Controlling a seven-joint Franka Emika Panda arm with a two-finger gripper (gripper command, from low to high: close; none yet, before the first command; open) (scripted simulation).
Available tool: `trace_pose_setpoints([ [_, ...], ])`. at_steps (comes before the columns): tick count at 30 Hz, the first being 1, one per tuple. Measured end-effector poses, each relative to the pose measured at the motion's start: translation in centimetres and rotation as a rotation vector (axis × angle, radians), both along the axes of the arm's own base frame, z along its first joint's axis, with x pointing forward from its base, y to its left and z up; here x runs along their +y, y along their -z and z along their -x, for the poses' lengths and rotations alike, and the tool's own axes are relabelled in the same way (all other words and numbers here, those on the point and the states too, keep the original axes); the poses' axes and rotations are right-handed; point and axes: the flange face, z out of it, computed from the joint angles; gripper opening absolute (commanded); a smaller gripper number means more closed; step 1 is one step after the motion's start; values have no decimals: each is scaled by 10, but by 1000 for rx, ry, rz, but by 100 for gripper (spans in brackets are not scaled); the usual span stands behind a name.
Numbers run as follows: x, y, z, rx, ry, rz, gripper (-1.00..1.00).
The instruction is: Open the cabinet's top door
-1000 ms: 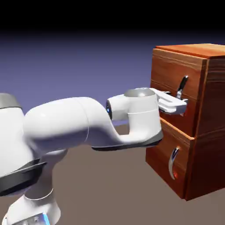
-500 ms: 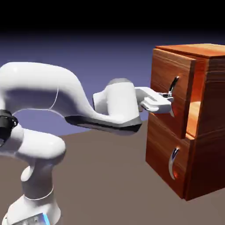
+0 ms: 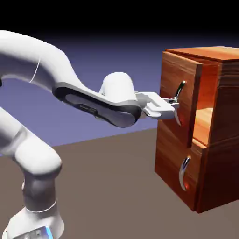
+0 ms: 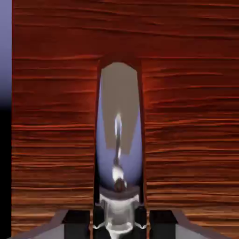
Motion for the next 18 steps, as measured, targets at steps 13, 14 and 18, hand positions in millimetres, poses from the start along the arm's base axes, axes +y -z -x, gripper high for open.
trace_pose_setpoints([
  [13, 55, 0, 45, 0, 245, -2, -100],
  [14, 60, 0, 48, 0, 263, -2, -100],
  [18, 78, 0, 59, 0, 338, -3, -100],
])
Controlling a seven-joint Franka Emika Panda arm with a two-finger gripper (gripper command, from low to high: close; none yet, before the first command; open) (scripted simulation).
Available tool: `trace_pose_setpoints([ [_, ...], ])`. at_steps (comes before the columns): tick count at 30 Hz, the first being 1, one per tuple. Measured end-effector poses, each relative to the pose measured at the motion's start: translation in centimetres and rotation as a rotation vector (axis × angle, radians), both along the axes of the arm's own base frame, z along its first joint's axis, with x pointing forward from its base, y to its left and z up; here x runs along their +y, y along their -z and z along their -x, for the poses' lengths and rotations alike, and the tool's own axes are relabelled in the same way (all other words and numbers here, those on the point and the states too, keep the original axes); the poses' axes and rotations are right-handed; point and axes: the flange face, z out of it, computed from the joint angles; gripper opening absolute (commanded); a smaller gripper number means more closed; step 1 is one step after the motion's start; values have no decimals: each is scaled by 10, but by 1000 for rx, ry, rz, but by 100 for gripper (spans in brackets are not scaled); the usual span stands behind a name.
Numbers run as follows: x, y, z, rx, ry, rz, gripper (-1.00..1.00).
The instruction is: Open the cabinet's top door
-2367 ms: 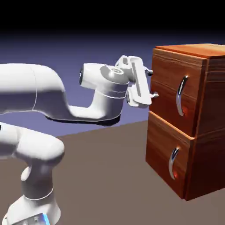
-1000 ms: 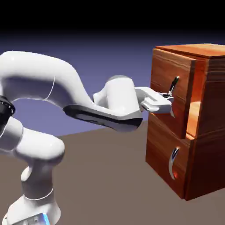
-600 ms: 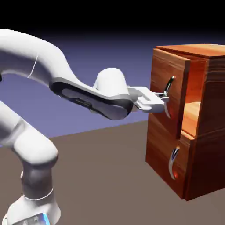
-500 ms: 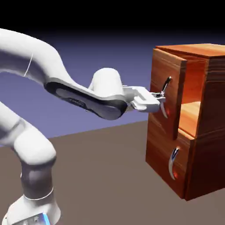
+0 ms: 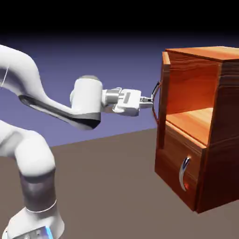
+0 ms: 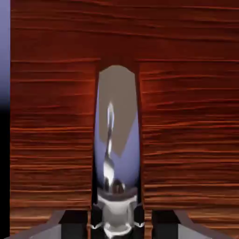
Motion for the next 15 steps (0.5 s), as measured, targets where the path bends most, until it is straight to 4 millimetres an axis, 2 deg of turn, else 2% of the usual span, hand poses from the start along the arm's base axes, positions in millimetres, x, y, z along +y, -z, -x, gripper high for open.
trace_pose_setpoints([
  [8, 43, 0, 18, 0, 158, -2, -100],
  [15, 92, 0, 30, -1, 333, -3, -100],
])
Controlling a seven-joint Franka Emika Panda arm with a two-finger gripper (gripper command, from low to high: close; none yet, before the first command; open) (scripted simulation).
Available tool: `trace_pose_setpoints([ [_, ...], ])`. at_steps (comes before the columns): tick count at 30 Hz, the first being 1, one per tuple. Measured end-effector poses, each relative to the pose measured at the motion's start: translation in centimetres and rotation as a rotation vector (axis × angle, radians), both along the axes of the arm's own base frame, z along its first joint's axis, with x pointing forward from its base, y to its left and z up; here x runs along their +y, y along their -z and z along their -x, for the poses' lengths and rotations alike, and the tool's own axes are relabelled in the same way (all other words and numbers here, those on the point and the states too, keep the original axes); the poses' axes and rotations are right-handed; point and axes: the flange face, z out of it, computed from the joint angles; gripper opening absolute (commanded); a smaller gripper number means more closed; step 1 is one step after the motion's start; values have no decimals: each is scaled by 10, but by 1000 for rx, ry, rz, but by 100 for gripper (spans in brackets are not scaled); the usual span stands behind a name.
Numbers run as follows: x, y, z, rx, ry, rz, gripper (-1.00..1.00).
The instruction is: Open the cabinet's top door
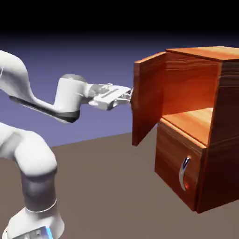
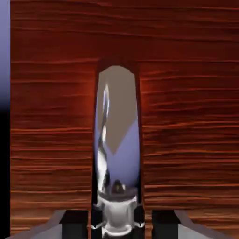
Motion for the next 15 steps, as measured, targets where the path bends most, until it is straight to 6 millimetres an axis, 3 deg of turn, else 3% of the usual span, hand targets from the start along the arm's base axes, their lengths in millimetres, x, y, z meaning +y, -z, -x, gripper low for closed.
trace_pose_setpoints([
  [15, 116, 0, -7, 0, 400, -1, -100],
])
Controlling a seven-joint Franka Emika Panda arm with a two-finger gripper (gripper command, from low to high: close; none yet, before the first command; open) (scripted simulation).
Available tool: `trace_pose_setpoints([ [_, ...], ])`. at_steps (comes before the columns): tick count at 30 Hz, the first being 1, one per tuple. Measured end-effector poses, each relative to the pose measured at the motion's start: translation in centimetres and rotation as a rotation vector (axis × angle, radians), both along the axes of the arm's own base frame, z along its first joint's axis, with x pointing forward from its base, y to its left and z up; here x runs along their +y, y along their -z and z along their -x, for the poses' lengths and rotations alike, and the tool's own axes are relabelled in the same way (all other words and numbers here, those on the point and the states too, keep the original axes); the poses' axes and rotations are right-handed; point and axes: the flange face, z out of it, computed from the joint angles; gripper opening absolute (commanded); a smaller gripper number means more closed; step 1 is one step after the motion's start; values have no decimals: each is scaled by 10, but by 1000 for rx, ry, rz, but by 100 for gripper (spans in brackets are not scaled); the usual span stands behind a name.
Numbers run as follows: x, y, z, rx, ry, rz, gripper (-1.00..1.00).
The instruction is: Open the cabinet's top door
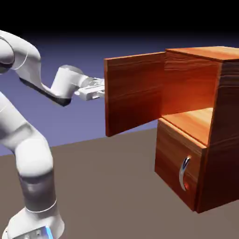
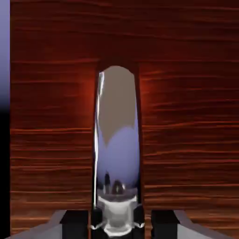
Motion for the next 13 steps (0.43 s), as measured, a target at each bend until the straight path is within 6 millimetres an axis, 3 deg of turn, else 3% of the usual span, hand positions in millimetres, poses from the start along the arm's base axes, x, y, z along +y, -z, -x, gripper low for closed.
trace_pose_setpoints([
  [13, 55, 0, -19, 1, 194, 0, -100],
])
